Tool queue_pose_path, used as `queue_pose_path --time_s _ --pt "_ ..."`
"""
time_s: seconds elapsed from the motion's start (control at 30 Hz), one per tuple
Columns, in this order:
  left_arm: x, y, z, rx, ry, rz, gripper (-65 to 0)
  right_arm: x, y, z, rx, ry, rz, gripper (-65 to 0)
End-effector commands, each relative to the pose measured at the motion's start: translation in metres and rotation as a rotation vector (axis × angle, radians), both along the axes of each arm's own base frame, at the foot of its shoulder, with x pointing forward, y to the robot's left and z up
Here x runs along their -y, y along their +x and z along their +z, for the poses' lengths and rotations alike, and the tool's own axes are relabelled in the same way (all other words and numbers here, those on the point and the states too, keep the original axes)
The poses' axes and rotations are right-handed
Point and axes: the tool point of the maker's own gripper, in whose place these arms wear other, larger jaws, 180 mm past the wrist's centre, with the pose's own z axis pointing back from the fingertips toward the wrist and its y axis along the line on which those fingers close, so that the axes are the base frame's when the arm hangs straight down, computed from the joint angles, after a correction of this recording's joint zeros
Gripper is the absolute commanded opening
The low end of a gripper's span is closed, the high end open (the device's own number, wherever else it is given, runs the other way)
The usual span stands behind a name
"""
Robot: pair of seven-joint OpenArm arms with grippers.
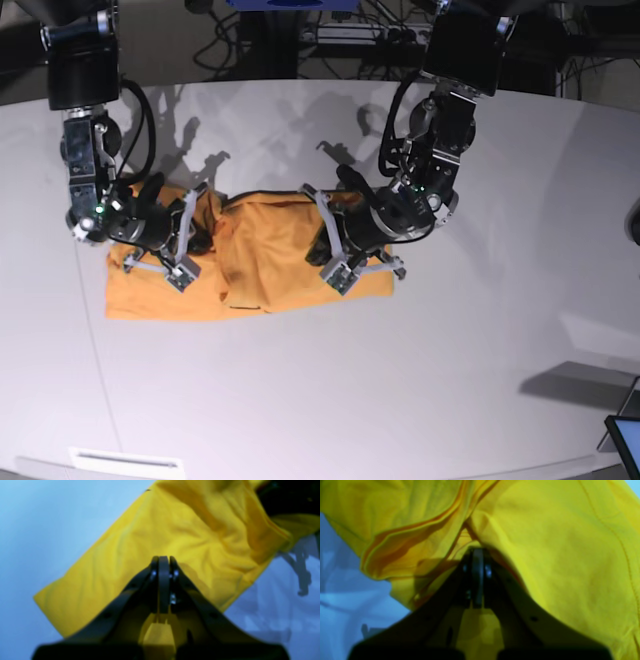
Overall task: Fold the T-shirt properly
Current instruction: 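Press and smooth the folded layer with the left gripper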
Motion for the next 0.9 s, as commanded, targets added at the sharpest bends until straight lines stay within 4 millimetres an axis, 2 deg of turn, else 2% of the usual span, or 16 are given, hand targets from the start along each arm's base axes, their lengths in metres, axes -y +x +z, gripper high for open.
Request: queue_pose_path --time_s 0.0,0.13,0.27,0.43,0.53,0.7,0.77,0.87 --pt "0.001 0.007 0.009 0.03 -0.019 -0.002 -65.0 0.037 -0.03 -0.032 -0.146 -0.222 0.011 -64.7" --pt "-0.015 0.005 -0.018 -0.036 0.02 0.018 -65.0 0.037 -0.029 -0.031 -0.143 -0.222 0.011 -64.7" --pt "-0.035 0.005 -0.032 -0.065 0.067 0.033 -65.0 0.039 -0.029 -0.031 -0.143 -0.226 0.01 -64.7" --pt "-0.062 0.011 -0.039 -0.077 0.126 0.051 -65.0 0.039 -0.029 -0.031 -0.141 -0.226 0.011 -64.7" --pt "-0.069 0.011 -0.04 -0.075 0.142 0.053 -65.0 0.037 -0.026 -0.026 -0.121 -0.226 0.014 -64.4" --pt "-0.077 0.012 -0.039 -0.07 0.16 0.056 -65.0 0.034 -0.014 0.004 -0.043 -0.267 0.032 -63.5" --pt "-0.083 0.013 -0.039 -0.07 0.174 0.058 -65.0 0.033 -0.008 0.023 0.006 -0.291 0.039 -59.5" --pt "-0.084 0.013 -0.039 -0.069 0.175 0.058 -65.0 0.029 0.0 0.052 0.091 -0.312 0.049 -48.8"
